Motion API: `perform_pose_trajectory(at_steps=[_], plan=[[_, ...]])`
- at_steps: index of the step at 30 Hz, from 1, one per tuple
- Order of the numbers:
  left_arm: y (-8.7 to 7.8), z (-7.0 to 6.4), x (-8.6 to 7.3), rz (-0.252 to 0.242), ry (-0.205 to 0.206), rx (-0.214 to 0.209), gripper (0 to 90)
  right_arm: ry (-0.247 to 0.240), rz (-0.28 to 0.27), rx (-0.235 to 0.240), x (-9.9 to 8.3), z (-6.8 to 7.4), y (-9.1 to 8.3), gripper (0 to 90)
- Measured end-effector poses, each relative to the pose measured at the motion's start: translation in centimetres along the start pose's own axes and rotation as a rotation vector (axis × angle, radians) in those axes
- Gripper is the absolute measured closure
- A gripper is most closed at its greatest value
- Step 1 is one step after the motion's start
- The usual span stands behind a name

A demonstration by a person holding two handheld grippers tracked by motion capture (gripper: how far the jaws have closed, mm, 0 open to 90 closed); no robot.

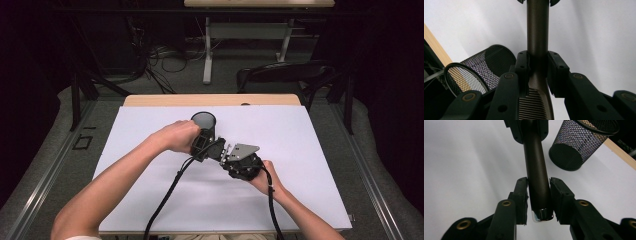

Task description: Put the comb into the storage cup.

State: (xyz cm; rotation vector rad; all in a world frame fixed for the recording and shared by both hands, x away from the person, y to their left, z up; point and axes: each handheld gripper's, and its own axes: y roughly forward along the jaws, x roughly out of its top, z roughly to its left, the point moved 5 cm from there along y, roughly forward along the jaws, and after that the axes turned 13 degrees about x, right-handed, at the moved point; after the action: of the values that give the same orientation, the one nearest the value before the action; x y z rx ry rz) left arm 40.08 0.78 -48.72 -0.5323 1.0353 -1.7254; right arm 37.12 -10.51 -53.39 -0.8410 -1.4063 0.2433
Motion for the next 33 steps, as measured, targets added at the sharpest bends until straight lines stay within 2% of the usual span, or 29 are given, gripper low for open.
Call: perform_pose_trajectory(at_steps=[1, 3, 5, 7, 8, 9, 10, 12, 14, 15, 18, 20, 22, 24, 26, 29, 30, 31, 33], plan=[[-0.1, 0.1, 0.0, 0.011, 0.008, -0.009, 72.5, 0.0, -0.001, -0.004, 0.0, -0.1, 0.0, 68.2], [-0.1, 0.2, 0.1, 0.01, 0.011, 0.008, 72.5, 0.003, -0.006, -0.004, 0.0, -0.1, -0.1, 68.7], [-0.2, 0.4, 0.2, 0.023, 0.04, 0.017, 72.5, -0.004, -0.009, -0.008, -0.1, -0.2, -0.1, 69.6], [-0.2, 0.4, 0.4, 0.019, 0.051, 0.028, 72.4, -0.02, -0.007, -0.011, -0.1, -0.2, 0.0, 71.5], [-0.4, 0.7, 0.4, 0.044, 0.112, 0.025, 72.2, -0.035, -0.01, -0.017, -0.2, 0.0, 0.0, 72.2], [-0.4, 0.8, 0.4, 0.059, 0.13, 0.025, 72.2, -0.03, -0.025, -0.023, -0.1, 0.1, 0.1, 72.5], [-0.4, 0.6, 0.4, 0.058, 0.114, 0.03, 72.2, -0.032, -0.023, -0.019, -0.1, 0.2, 0.1, 72.6], [-0.5, 0.6, 0.5, 0.058, 0.119, 0.028, 72.2, -0.04, -0.028, -0.021, -0.3, 0.0, 0.0, 72.8], [-0.6, 1.0, 0.6, 0.051, 0.144, 0.039, 71.9, -0.041, -0.048, -0.016, -0.4, -0.1, -0.1, 72.9], [-0.7, 0.9, 0.5, 0.043, 0.109, 0.048, 71.4, -0.04, -0.055, -0.016, -0.4, -0.1, -0.2, 72.9], [-0.8, 0.9, 0.5, 0.021, 0.076, 0.046, 67.5, -0.021, -0.082, -0.011, -0.3, 0.0, -0.5, 73.0], [-0.8, 1.0, 0.5, 0.013, 0.058, 0.052, 59.1, -0.014, -0.095, -0.012, -0.3, 0.0, -0.8, 73.0], [-0.9, 1.0, 0.5, -0.015, 0.023, 0.05, 54.5, -0.018, -0.102, -0.018, -0.3, 0.0, -0.9, 73.0], [-1.1, 1.3, 0.3, -0.026, -0.017, 0.065, 41.5, -0.013, -0.104, -0.024, -0.3, 0.1, -1.0, 73.0], [-1.4, 1.5, -0.1, -0.058, -0.074, 0.075, 35.1, -0.015, -0.104, -0.024, -0.5, 0.1, -1.0, 73.0], [-2.0, 1.7, -0.6, -0.111, -0.163, 0.112, 23.3, -0.011, -0.103, -0.032, -0.6, -0.1, -1.1, 73.0], [-2.2, 1.7, -0.8, -0.13, -0.185, 0.109, 20.8, -0.006, -0.102, -0.036, -0.7, -0.1, -1.1, 72.9], [-2.3, 1.6, -1.0, -0.147, -0.212, 0.129, 16.3, -0.001, -0.103, -0.036, -0.8, -0.2, -1.2, 73.0], [-2.6, 1.6, -1.5, -0.176, -0.262, 0.146, 14.6, 0.001, -0.104, -0.043, -0.9, -0.3, -1.3, 72.9]])
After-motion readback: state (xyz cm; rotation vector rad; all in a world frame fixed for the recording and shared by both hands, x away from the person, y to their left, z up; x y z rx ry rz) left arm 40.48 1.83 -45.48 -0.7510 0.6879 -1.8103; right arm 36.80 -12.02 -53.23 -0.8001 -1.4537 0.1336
